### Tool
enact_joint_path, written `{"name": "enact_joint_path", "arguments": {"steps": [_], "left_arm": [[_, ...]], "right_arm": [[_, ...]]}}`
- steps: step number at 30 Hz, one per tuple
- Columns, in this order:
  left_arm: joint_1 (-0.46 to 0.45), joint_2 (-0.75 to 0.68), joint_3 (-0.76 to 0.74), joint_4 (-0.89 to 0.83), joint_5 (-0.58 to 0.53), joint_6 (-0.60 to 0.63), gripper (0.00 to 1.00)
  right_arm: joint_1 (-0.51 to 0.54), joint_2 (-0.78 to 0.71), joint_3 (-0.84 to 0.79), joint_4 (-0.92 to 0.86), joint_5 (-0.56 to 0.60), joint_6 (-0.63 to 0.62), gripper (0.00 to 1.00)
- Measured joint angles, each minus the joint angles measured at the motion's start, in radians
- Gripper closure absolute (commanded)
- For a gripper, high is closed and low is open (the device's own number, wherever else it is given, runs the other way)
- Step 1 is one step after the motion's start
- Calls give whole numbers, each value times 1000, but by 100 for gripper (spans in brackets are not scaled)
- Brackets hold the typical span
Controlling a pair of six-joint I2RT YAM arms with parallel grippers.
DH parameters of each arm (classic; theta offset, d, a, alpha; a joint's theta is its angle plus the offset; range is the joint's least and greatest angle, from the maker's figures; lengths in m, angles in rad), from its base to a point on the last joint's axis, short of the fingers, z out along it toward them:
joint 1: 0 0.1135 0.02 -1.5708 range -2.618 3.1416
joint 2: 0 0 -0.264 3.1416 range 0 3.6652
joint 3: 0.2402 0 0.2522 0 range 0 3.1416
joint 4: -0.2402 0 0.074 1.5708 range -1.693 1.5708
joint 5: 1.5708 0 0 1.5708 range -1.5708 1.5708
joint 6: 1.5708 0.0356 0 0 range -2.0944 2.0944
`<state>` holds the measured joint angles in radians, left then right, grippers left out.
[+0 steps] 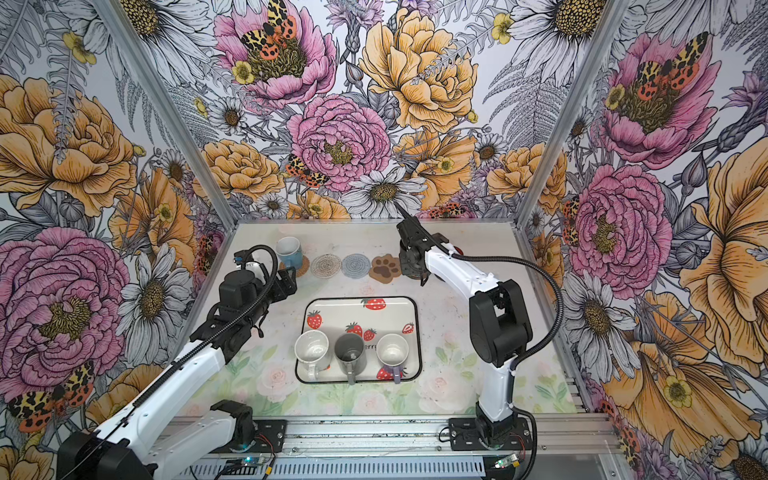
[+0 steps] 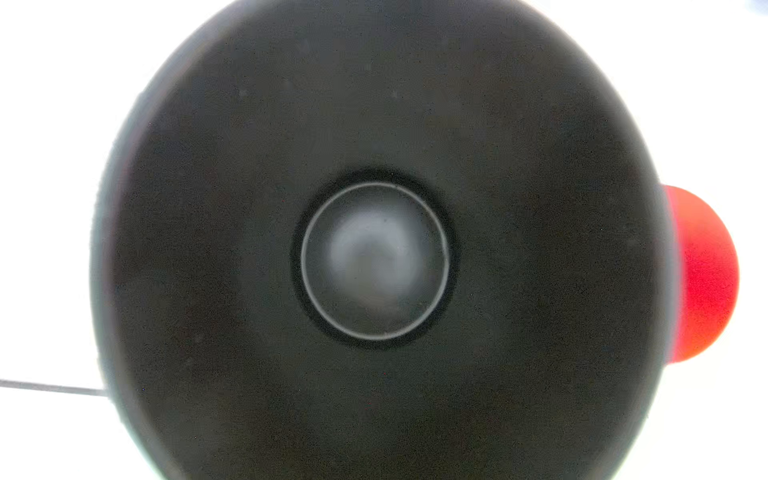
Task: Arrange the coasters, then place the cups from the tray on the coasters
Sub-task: 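Lift the black mug with the right gripper toward the scratched brown disc, then lower the black mug onto the scratched brown wooden disc with the right gripper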
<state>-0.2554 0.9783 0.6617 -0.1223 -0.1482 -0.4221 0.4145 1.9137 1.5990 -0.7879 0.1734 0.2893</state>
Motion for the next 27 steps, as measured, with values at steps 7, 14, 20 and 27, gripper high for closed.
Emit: {"name": "enact_joint_path", "arguments": {"steps": [7,14,20,27], "left_arm": [[5,29,0,1,0,-3,8],[5,49,0,3,3,-18,8],[9,71,0,15,7,-19,8],[14,79,0,17,8,-25,8]], "right_arm": [[-30,69,58,-12,-15,-3,100],[-43,112,105,-16,-31,-3,100],[-56,137,106,-16,-39,-2,100],[-69,158,108,-16,-39,0,100]]}}
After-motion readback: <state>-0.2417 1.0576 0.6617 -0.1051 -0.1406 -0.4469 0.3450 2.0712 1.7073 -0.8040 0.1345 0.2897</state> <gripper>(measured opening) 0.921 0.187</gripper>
